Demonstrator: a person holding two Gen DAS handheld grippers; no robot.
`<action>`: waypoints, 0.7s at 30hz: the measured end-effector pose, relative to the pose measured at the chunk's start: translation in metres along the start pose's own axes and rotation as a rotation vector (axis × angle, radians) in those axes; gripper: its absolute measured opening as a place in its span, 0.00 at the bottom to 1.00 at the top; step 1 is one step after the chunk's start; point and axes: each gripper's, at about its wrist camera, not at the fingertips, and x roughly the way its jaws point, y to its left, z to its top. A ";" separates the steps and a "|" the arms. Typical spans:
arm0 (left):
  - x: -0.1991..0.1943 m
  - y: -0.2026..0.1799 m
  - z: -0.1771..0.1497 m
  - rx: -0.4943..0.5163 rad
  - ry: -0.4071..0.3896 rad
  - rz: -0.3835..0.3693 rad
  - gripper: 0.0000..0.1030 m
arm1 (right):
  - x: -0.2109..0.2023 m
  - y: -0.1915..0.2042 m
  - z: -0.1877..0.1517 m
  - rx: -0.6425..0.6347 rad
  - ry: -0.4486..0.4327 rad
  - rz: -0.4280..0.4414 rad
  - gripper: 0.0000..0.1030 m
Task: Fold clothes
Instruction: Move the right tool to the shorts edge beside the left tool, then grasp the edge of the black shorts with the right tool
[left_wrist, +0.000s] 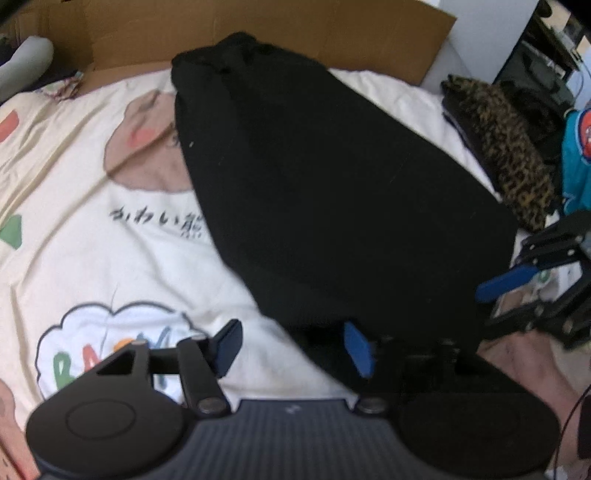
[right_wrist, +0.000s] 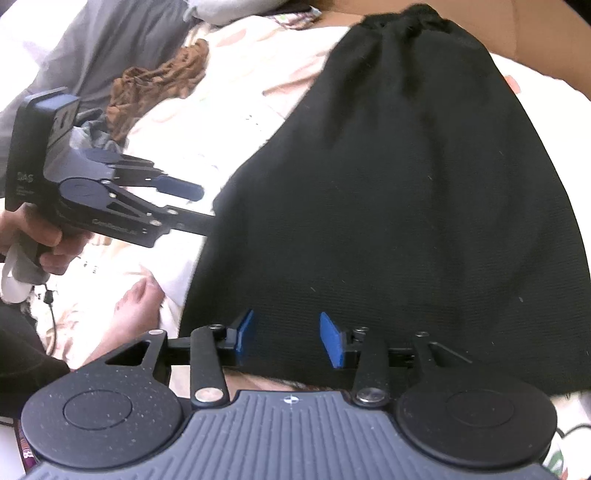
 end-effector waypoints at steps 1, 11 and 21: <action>0.000 -0.001 0.002 -0.003 -0.005 -0.006 0.64 | 0.001 0.002 0.002 -0.006 -0.001 0.009 0.46; 0.008 -0.002 0.010 -0.009 -0.014 -0.005 0.64 | 0.020 0.028 0.016 -0.004 0.001 0.122 0.50; 0.004 0.007 0.008 -0.033 -0.016 0.012 0.64 | 0.044 0.044 0.010 -0.021 0.032 0.122 0.52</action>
